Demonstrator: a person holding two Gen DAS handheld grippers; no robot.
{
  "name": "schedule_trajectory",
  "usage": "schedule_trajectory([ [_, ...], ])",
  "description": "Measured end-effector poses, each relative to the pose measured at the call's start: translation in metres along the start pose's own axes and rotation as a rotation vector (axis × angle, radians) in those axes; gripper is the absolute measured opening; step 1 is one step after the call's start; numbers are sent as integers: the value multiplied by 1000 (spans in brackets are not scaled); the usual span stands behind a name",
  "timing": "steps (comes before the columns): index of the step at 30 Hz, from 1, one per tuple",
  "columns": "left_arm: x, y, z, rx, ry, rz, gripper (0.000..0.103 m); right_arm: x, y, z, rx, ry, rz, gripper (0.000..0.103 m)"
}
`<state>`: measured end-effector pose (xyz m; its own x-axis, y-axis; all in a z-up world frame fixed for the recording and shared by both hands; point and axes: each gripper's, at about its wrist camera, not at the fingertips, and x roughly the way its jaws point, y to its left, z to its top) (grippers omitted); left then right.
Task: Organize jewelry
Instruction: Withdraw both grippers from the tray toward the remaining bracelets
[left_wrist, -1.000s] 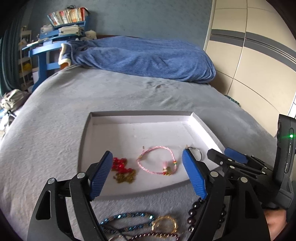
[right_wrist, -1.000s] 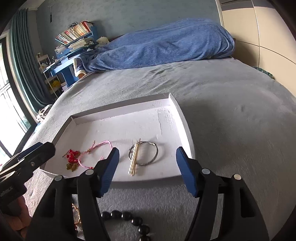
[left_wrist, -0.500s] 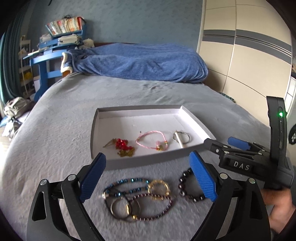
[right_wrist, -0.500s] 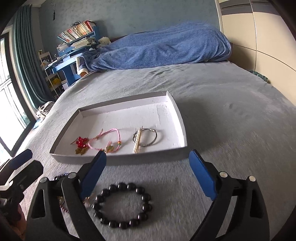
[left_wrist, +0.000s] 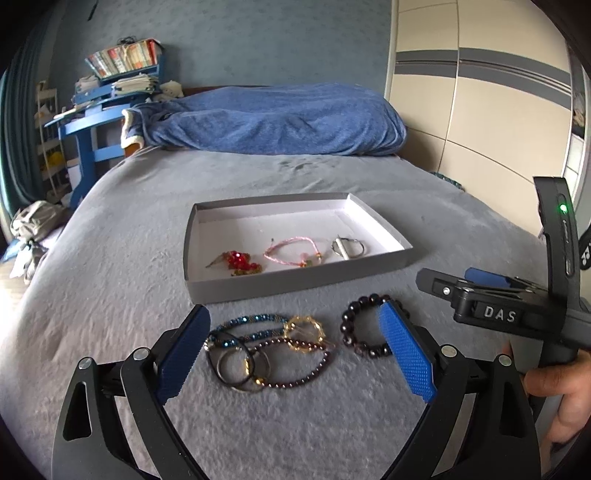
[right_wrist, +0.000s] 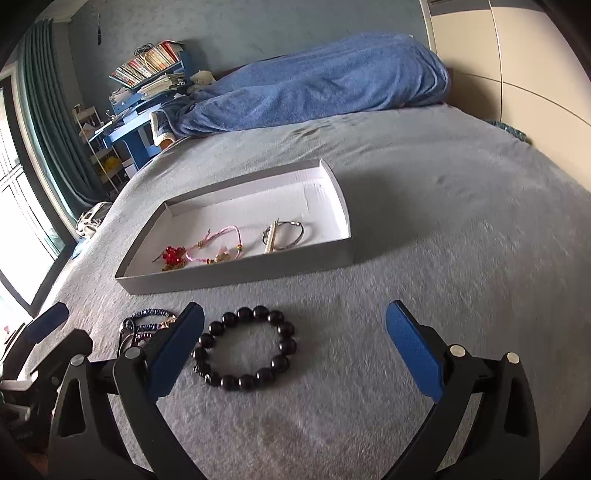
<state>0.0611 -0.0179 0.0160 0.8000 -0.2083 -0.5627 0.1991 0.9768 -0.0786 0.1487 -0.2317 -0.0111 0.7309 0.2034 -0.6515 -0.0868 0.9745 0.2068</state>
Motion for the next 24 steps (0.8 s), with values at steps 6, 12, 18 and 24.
schedule_trajectory([
  [6,0,-5,-4,15,13,8,93,-1,-5,-3,21,19,-14,97],
  [12,4,-3,-6,16,34,31,93,3,-9,-6,21,44,-41,97],
  [18,8,3,-6,6,46,73,93,9,-9,-9,11,73,-30,97],
  [24,13,3,-7,30,64,80,92,13,-3,-11,-26,94,-15,94],
])
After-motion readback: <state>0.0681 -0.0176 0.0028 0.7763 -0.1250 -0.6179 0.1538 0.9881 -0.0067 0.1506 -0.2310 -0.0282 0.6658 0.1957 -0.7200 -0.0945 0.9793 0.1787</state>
